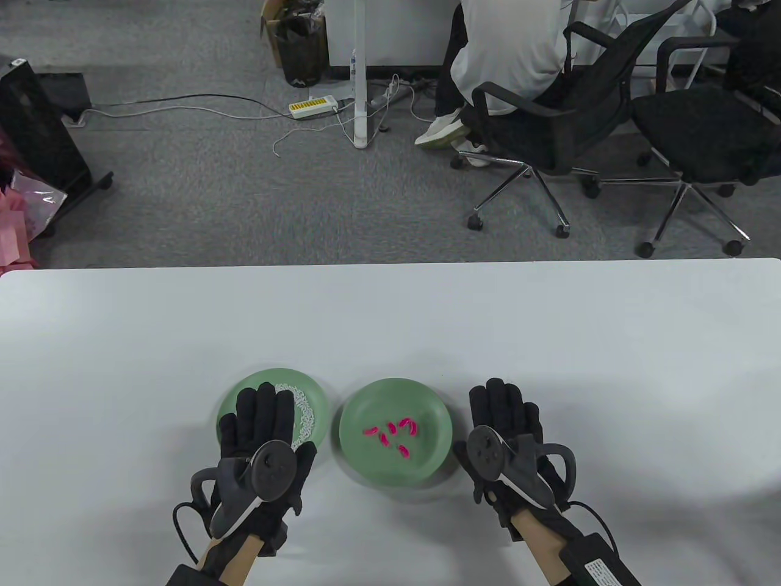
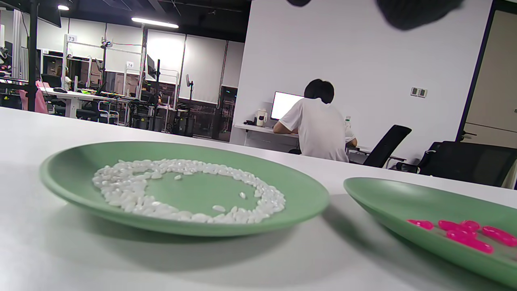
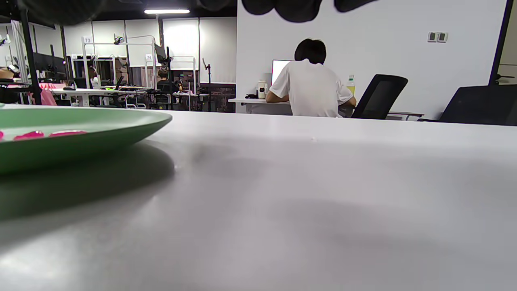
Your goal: Pick gummy candy with hand pinch into plate
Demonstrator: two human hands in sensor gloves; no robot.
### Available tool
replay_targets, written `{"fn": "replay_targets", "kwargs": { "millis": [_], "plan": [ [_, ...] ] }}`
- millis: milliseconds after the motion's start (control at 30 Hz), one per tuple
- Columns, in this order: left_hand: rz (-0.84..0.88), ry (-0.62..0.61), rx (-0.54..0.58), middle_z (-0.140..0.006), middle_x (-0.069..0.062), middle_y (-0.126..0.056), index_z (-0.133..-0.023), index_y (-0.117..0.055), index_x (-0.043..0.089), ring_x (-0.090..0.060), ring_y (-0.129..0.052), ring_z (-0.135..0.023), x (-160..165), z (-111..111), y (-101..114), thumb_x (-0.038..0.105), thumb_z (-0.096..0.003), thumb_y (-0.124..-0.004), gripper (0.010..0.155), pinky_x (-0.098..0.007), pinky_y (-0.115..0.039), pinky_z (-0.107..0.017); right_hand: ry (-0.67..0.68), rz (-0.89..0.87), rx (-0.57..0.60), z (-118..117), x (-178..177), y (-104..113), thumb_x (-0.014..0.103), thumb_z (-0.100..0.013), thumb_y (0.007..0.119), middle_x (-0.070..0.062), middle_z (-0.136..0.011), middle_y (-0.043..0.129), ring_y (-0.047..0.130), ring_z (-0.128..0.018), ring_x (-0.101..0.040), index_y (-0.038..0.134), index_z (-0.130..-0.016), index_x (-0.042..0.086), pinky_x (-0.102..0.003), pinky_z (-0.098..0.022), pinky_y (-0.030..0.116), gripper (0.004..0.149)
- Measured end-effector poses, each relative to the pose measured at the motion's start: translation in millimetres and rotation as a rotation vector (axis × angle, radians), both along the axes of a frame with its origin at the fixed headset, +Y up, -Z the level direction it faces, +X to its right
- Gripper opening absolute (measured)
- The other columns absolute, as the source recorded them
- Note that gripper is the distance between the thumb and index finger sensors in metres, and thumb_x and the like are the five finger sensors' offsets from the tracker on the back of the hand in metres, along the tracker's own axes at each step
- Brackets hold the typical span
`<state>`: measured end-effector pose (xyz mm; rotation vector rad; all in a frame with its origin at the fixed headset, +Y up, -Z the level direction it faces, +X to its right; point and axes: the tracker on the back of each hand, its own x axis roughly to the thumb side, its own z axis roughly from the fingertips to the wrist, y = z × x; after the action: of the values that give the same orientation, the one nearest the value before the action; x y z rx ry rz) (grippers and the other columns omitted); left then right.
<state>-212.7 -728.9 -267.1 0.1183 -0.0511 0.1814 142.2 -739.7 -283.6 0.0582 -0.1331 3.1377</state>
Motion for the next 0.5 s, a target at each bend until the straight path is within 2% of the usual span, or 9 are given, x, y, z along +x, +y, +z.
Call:
{"fn": "replay_targets", "kwargs": {
  "millis": [500],
  "plan": [
    [-0.022, 0.006, -0.001, -0.121, 0.002, -0.021, -0.113, -0.029, 0.031, -0.033, -0.021, -0.116, -4, -5, -15, 0.061, -0.0429, -0.065, 0.084, -0.058, -0.028, -0.079, 0.006, 0.000, 0.012, 4, -3, 1, 0.064, -0.035, 0.065, -0.002, -0.120, 0.026, 0.036, -0.112, -0.033, 0.030, -0.108, 0.028, -0.055, -0.078, 0.038, 0.089]
  ]
}}
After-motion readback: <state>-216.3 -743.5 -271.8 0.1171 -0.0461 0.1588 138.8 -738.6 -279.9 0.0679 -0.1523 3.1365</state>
